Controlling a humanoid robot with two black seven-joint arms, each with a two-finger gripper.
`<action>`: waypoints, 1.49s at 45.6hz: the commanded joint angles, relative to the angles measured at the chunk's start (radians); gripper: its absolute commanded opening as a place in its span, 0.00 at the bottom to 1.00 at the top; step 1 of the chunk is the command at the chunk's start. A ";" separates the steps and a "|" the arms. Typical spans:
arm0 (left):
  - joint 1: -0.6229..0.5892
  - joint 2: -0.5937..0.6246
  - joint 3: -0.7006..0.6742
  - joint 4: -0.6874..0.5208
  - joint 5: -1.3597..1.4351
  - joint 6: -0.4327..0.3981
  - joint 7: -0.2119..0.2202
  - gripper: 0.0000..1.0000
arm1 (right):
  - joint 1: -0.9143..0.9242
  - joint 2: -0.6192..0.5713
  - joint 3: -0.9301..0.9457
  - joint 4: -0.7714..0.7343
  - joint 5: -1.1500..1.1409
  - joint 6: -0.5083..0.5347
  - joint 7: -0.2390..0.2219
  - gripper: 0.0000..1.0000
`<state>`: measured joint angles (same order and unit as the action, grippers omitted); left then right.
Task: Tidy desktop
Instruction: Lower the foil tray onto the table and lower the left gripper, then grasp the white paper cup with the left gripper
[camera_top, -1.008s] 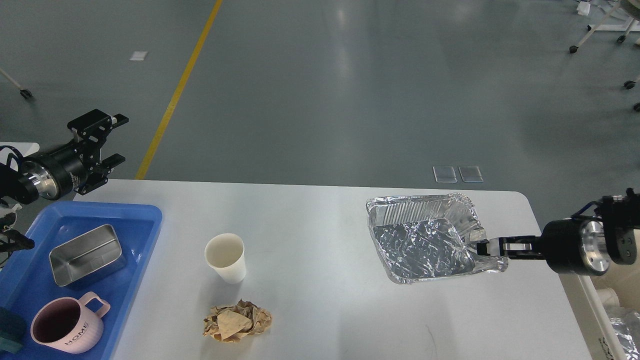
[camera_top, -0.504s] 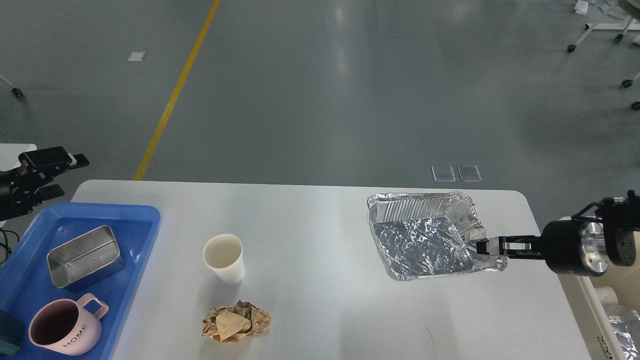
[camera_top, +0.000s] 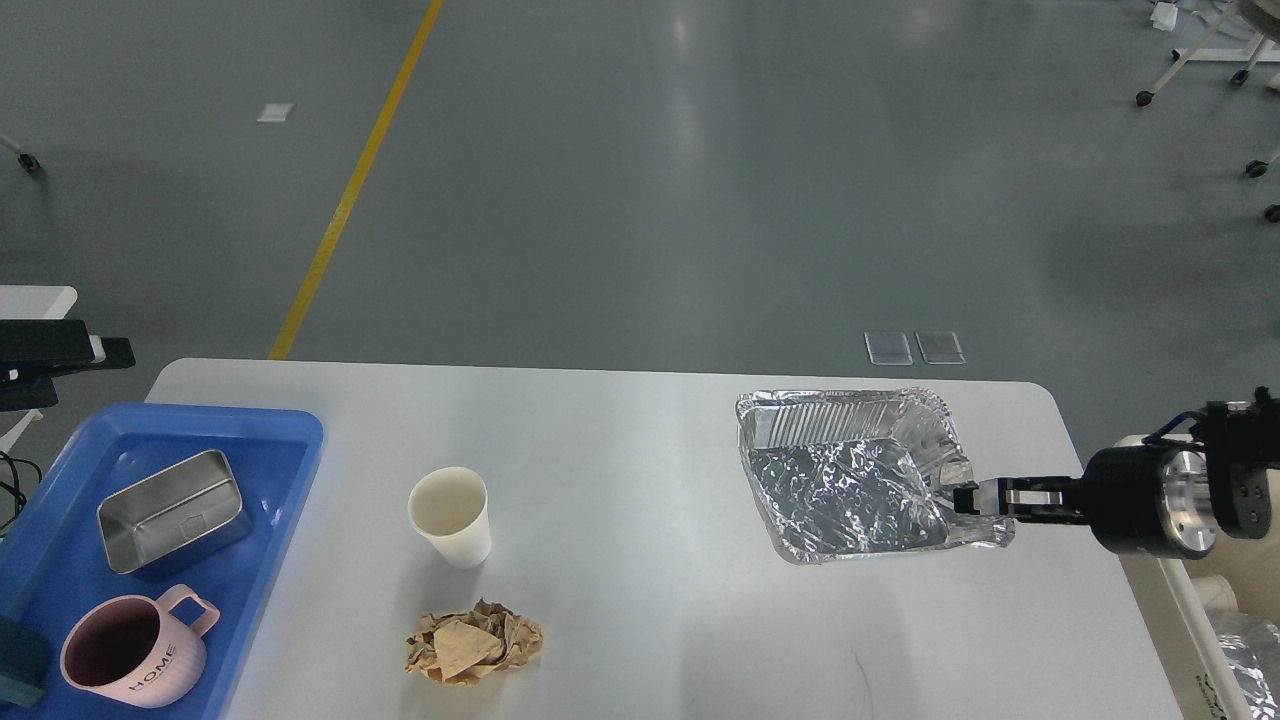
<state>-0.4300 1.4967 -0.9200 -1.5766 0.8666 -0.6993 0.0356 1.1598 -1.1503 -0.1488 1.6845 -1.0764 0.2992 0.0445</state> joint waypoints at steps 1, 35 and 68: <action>-0.032 0.023 -0.080 -0.002 -0.001 -0.158 0.001 0.90 | 0.000 0.004 0.000 0.000 0.000 0.000 0.000 0.00; 0.011 -0.558 -0.152 0.062 0.351 -0.111 0.190 0.87 | -0.026 0.003 0.000 0.000 0.001 0.000 0.000 0.00; 0.040 -0.911 0.053 0.257 0.601 0.083 0.242 0.68 | -0.058 -0.002 0.000 -0.003 0.001 0.000 0.000 0.00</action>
<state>-0.3905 0.6165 -0.8719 -1.3366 1.4673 -0.6217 0.2723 1.1033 -1.1521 -0.1489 1.6811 -1.0753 0.2990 0.0445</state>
